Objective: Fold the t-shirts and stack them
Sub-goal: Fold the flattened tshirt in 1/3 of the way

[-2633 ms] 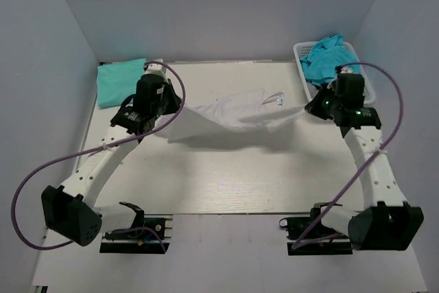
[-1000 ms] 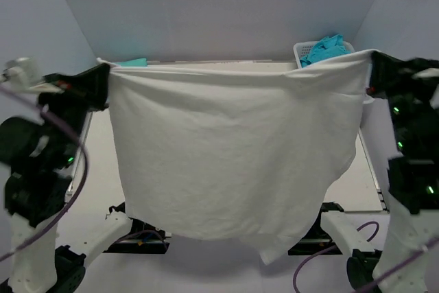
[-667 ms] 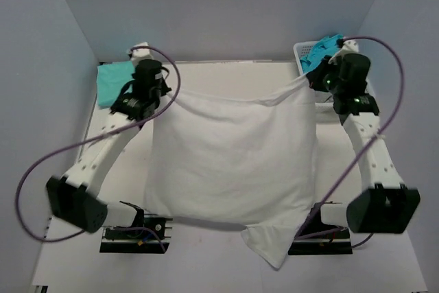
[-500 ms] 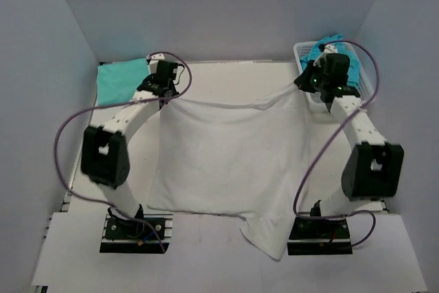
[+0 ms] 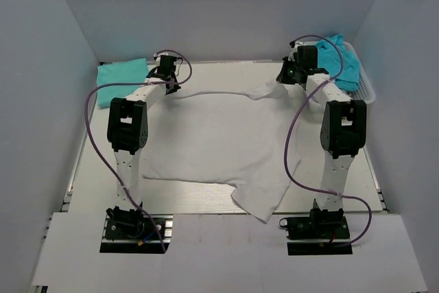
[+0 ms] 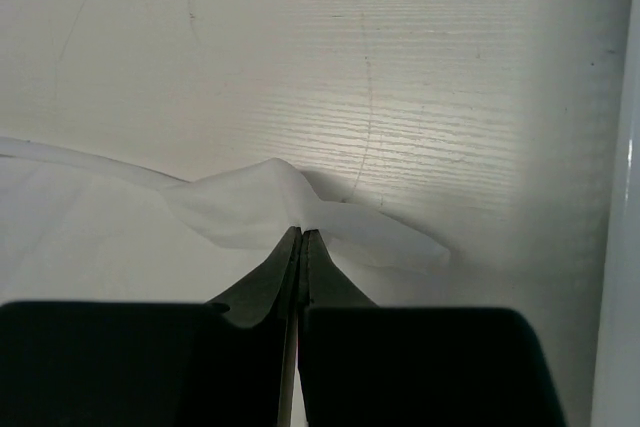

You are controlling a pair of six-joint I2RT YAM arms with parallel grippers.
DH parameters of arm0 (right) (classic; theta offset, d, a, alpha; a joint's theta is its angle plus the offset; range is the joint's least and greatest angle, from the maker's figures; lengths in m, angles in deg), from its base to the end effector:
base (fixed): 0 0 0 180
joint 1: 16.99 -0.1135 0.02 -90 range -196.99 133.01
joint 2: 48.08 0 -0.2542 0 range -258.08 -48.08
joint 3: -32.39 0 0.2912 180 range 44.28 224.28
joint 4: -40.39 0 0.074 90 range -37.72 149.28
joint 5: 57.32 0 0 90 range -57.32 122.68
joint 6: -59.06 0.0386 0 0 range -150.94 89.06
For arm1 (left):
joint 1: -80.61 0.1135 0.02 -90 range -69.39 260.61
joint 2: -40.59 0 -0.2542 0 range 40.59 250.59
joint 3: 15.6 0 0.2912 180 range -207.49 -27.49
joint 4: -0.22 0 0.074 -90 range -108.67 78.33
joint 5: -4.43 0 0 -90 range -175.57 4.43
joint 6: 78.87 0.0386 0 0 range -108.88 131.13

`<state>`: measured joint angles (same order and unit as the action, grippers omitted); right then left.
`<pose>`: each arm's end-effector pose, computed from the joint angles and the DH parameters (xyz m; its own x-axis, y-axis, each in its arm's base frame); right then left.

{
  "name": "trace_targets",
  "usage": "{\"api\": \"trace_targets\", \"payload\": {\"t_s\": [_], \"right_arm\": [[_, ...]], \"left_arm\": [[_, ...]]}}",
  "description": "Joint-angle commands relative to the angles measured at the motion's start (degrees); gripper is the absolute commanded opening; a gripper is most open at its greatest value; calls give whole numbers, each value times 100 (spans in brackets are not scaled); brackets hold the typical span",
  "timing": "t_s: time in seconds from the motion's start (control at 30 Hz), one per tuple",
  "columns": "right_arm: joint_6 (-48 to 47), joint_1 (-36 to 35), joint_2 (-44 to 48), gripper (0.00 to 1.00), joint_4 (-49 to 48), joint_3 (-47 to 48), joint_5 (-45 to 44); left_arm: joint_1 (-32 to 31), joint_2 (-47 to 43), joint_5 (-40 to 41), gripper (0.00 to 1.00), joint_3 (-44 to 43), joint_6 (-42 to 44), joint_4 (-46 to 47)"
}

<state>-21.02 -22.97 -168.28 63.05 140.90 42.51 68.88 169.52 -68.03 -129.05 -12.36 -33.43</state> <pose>0.5220 0.0613 0.2110 -0.5946 0.1084 -0.7967 -0.1425 0.9610 0.2371 0.5241 -0.0969 0.1497 -0.6794 -0.2471 -0.6910 -0.2944 0.9543 -0.0518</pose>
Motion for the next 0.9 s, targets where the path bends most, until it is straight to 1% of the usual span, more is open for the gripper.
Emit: {"api": "trace_targets", "payload": {"t_s": [0.0,0.1,0.13,0.23,0.27,0.33,0.37,0.43,0.47,0.67,0.7,0.73,0.8,0.83,0.87], "right_arm": [[-139,-52,146,0,66,209,-226],[-34,-70,575,0,128,-151,-349],[10,-79,812,0,154,-457,-393],[282,-62,1436,0,337,-968,-568],[596,-44,1725,0,547,-1222,-630],[775,-35,1982,0,760,-1741,-754],[906,-35,2444,0,839,-2282,-806],[968,-44,2685,0,936,-2576,-842],[1091,-44,2973,0,1119,-2795,-790],[1363,-44,3661,0,1638,-3588,-552],[1399,-35,3923,0,1744,-3728,-561],[1600,-26,3960,0,1858,-3834,-587],[1733,-26,4170,0,2034,-3966,-622],[1994,-26,4215,0,2026,-4219,-605],[2067,-44,4276,0,1991,-4326,-439]], "left_arm": [[4,-402,-181,0,-93,151,198],[4,-797,-181,0,240,318,198],[4,-929,-129,0,355,318,198],[4,-1526,12,0,1013,370,408],[4,-1685,82,0,1381,371,409],[4,-2140,214,0,1725,371,409],[4,-2282,215,0,2075,371,461],[56,-2538,215,0,2394,371,532],[56,-2713,215,0,2621,371,532],[56,-2969,373,0,2887,371,260],[56,-3048,451,0,2974,267,260],[56,-3049,452,0,3027,213,182],[56,-3250,452,0,3273,38,94],[56,-3312,365,0,3387,-15,93],[56,-3364,364,0,3597,-94,93]]}}
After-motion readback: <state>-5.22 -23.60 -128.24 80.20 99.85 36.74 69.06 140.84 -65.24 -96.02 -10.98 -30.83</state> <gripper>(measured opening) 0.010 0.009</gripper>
